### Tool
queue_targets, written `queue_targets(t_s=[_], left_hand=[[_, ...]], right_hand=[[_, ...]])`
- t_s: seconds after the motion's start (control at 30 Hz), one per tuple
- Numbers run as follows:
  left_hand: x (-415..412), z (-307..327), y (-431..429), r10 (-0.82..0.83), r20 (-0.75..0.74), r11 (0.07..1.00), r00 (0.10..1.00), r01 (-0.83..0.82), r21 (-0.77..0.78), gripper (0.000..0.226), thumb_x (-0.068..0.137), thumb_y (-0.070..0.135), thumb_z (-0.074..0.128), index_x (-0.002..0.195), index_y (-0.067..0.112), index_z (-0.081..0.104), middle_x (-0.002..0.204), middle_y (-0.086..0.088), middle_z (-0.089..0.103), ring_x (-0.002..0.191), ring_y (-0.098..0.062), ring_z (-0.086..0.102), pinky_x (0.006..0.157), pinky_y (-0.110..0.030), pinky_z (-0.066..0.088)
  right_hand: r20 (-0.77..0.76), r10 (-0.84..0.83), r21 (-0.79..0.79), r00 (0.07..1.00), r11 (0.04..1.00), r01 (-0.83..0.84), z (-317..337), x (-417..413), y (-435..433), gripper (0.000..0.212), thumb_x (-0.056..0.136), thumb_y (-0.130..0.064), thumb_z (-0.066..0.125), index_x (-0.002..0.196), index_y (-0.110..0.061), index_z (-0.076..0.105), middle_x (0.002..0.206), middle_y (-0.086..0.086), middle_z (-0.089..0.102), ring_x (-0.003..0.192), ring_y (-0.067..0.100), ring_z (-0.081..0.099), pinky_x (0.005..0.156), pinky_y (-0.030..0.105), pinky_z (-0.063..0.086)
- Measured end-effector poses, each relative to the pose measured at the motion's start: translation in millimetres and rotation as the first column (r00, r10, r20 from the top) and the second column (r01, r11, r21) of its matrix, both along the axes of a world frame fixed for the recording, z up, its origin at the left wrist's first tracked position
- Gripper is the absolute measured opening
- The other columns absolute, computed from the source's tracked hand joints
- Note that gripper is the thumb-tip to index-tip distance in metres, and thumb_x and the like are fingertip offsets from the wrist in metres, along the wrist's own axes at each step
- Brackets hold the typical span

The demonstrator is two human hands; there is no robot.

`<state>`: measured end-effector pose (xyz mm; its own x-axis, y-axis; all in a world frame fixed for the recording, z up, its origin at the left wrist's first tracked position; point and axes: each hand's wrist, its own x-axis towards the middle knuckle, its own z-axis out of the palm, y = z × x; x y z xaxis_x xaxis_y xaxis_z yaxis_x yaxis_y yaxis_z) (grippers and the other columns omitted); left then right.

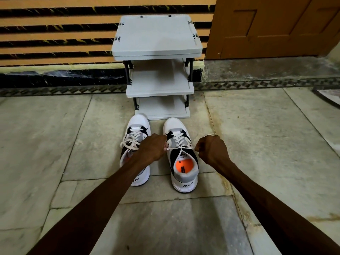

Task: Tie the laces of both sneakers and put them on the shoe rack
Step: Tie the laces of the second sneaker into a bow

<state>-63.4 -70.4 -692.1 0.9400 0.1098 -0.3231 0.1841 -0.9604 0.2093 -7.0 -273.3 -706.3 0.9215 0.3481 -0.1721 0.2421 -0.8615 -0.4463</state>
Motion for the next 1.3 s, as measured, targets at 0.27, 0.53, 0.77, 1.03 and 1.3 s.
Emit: queue_targets(t_s=[0.27, 0.53, 0.77, 1.03, 1.3], left_hand=[[-3.8, 2.0, -0.9, 0.010, -0.025, 0.999, 1.000, -0.009, 0.052, 0.025, 0.086, 0.015, 0.060, 0.111, 0.011, 0.062, 0.116, -0.014, 0.065, 0.108, -0.034, 0.062, 0.083, -0.037, 0.049], [-5.8, 24.3, 3.8, 0.265, -0.161, 0.376, 0.951, -0.256, -0.890, 0.019, 0.096, 0.007, 0.055, 0.084, 0.012, 0.068, 0.086, 0.001, 0.070, 0.074, -0.007, 0.058, 0.070, -0.020, 0.046], [1.2, 5.5, -21.1, 0.562, -0.258, 0.043, 0.786, -0.339, -0.940, 0.026, 0.089, 0.002, 0.063, 0.114, -0.002, 0.067, 0.087, -0.003, 0.076, 0.086, -0.020, 0.068, 0.091, -0.035, 0.053], [11.0, -5.6, -34.1, 0.741, -0.142, 0.112, 0.656, -0.330, -0.937, 0.007, 0.081, 0.009, 0.074, 0.084, 0.016, 0.073, 0.092, -0.020, 0.075, 0.084, -0.032, 0.072, 0.089, -0.049, 0.057], [-3.8, -17.6, -28.4, 0.572, 0.150, 0.463, 0.806, -0.166, -0.871, 0.039, 0.085, 0.004, 0.068, 0.121, 0.017, 0.060, 0.094, -0.009, 0.072, 0.089, -0.016, 0.069, 0.078, -0.021, 0.054]], right_hand=[[-0.049, 0.019, -0.040, 0.999, 0.999, -0.021, -0.8, -0.6, -3.8, 0.018, 0.076, -0.011, 0.066, 0.086, -0.020, 0.078, 0.094, 0.010, 0.074, 0.087, 0.031, 0.070, 0.073, 0.033, 0.056], [-0.467, 0.151, 0.569, 0.871, 0.806, 0.165, 39.1, 3.9, -12.6, 0.022, 0.095, -0.011, 0.056, 0.081, -0.017, 0.071, 0.093, -0.001, 0.071, 0.089, 0.006, 0.060, 0.079, 0.015, 0.047], [-0.641, 0.071, 0.700, 0.764, 0.463, 0.543, 23.9, -5.4, 23.8, 0.019, 0.093, -0.002, 0.056, 0.094, -0.008, 0.074, 0.098, 0.012, 0.075, 0.094, 0.028, 0.069, 0.090, 0.038, 0.056], [-0.798, -0.013, 0.590, 0.602, 0.183, 0.786, 17.8, -24.3, 45.5, 0.012, 0.087, -0.011, 0.068, 0.096, -0.005, 0.073, 0.075, 0.005, 0.074, 0.062, 0.015, 0.068, 0.052, 0.020, 0.055], [-0.787, -0.096, 0.572, 0.609, 0.256, 0.779, 18.1, -14.1, 51.1, 0.023, 0.090, -0.020, 0.066, 0.103, -0.003, 0.072, 0.075, 0.011, 0.068, 0.060, 0.020, 0.065, 0.053, 0.023, 0.056]])
